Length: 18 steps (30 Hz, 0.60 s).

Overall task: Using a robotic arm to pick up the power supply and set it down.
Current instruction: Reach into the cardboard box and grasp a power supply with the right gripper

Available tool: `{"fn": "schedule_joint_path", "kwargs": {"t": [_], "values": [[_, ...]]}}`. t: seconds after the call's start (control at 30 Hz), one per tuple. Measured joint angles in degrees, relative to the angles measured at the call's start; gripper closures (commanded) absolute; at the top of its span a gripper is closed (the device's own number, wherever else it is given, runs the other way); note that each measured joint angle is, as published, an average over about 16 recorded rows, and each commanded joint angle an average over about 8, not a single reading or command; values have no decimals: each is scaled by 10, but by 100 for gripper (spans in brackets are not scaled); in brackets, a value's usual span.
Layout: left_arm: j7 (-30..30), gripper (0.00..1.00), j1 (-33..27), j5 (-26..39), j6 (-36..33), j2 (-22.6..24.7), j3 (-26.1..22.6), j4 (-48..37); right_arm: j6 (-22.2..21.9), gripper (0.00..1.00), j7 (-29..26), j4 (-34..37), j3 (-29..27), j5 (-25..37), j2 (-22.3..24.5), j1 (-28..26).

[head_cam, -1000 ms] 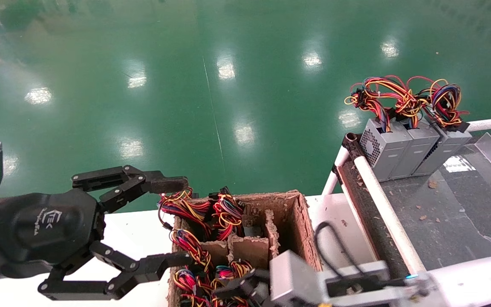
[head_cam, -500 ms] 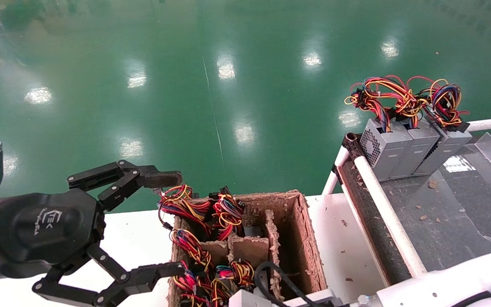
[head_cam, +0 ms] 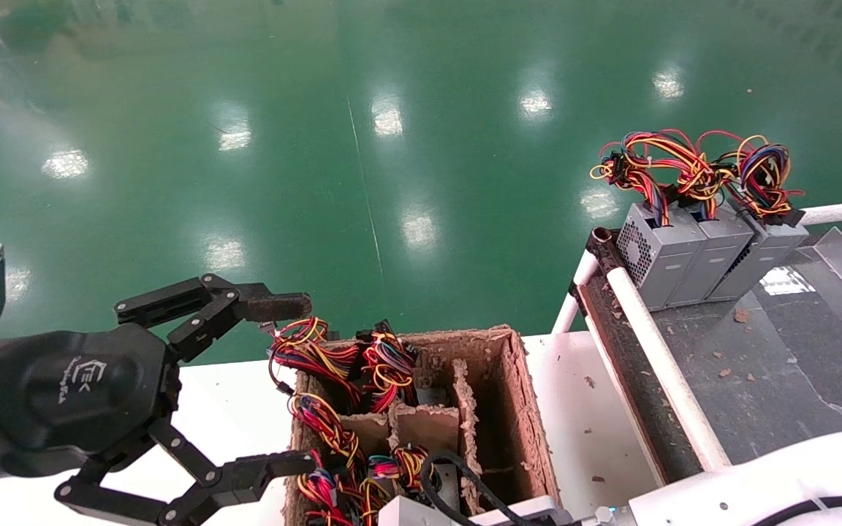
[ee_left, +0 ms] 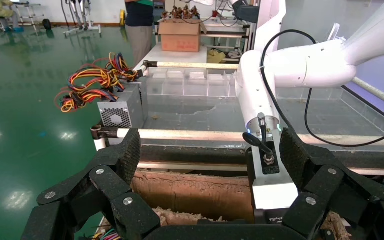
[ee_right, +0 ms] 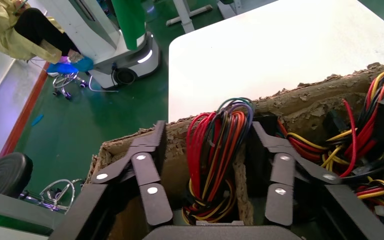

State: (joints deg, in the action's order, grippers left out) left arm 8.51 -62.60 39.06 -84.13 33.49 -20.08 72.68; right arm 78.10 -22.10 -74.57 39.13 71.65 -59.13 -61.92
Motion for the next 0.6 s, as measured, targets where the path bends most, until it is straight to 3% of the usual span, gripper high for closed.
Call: {"fn": "schedule_joint_path", "kwargs": {"t": [0.6], "values": [[0,0,0,0,0,0,0,0,5,100,14,2,-15,-24,11,4]]}}
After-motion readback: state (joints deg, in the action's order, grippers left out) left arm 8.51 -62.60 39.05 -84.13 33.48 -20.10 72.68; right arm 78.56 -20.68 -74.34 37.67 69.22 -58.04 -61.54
